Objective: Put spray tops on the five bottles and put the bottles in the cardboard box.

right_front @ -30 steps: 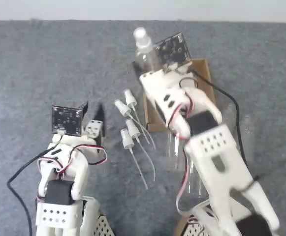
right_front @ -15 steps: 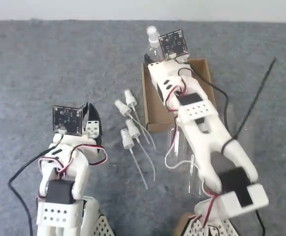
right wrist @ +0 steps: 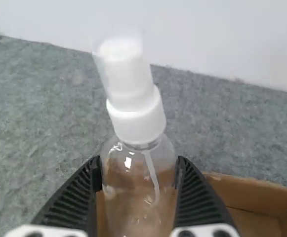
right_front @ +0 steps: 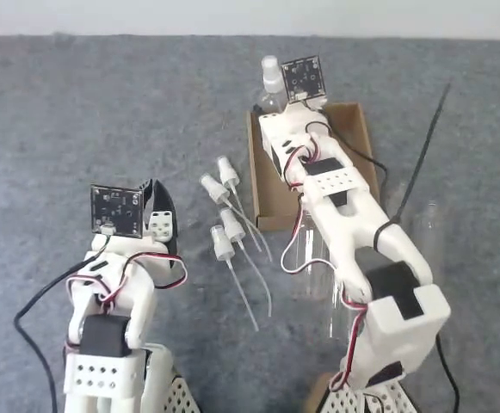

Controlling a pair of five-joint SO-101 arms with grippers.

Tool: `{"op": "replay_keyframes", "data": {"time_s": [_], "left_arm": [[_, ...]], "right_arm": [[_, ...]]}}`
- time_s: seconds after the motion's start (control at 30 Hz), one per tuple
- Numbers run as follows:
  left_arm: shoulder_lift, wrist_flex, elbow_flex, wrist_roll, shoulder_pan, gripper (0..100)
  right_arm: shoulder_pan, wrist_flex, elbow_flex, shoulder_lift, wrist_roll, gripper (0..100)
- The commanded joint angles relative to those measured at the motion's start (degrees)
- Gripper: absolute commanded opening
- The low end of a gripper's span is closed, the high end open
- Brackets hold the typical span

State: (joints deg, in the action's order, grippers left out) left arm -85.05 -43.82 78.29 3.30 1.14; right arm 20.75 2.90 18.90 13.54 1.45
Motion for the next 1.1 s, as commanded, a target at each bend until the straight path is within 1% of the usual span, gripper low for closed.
{"op": "replay_keyframes", "data": {"time_s": [0.0,0.23,0.7,0.77,0.93,1.07], "left_arm": [[0.44,1.58,-0.66,0.26,-0.09,1],[0.53,1.58,-0.66,0.26,-0.09,1],[0.53,1.58,-0.57,0.26,-0.09,1],[0.53,1.58,-0.57,0.26,-0.09,1],[0.53,1.58,-0.57,0.26,-0.09,1],[0.53,1.58,-0.57,0.26,-0.09,1]], "right_arm": [[-0.92,-3.65,-3.87,0.57,0.97,0.6],[-0.57,-4.53,-3.96,3.12,0.97,1.0],[-0.48,-4.0,-3.96,3.12,0.62,1.1],[-0.48,-4.0,-3.87,3.12,0.62,3.2],[0.4,-3.91,-3.69,3.21,0.62,13.4],[1.63,-3.91,-2.99,3.12,0.62,14.8]]}}
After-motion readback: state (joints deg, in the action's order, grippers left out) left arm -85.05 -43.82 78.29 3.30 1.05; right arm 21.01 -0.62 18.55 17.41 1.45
